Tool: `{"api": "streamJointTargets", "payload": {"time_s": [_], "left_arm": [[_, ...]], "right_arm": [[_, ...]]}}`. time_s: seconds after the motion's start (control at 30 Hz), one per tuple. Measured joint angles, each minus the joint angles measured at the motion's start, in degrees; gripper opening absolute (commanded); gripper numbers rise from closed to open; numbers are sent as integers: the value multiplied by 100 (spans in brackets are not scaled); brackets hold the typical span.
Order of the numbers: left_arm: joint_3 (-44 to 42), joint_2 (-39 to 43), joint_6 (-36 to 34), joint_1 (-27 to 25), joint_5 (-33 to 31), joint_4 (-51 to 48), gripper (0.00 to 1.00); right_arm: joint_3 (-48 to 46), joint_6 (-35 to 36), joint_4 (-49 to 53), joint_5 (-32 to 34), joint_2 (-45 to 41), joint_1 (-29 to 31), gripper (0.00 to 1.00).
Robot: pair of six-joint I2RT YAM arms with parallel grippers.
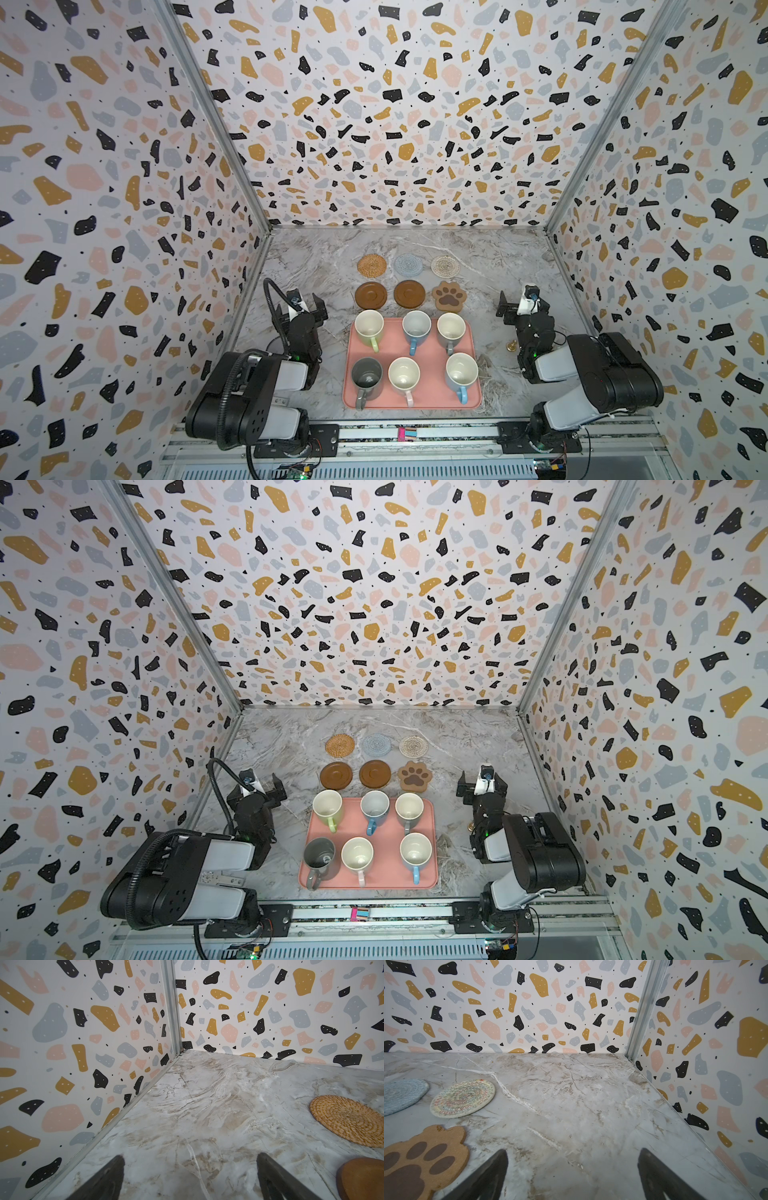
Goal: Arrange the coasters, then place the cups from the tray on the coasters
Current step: 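Raise both arms from rest and reach toward the row of coasters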
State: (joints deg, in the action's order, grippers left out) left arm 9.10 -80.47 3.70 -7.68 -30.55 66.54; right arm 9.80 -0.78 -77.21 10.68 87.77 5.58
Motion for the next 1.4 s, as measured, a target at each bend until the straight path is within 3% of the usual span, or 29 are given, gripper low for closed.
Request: {"api": "streamJointTargets", "payload": {"time_s": [0.6,0.67,0.73,0.83,1.0,1.17,1.4], "left_arm": [[0,24,-4,0,7,-9,99],[122,256,0,0,76,-492,99],[675,588,42,0,120,-1617,100],[2079,754,90,0,317,-3185,100],[3978,560,302,0,1086,-5095,100],[5088,-234,772,-61,2009,-6293,100],[6041,-1650,1071,-511,2715,-7322,100]], "right_arm": [[0,0,2,22,-4,4,99],[2,7,87,114,-85,57,99],[11,57,304,284,-306,184,99],[398,59,1467,538,-975,452,99],[2065,-579,4175,638,-1687,535,99],[3174,-1220,6391,240,-1753,531,99],[3217,-1700,8236,-868,-2216,614,99]]}}
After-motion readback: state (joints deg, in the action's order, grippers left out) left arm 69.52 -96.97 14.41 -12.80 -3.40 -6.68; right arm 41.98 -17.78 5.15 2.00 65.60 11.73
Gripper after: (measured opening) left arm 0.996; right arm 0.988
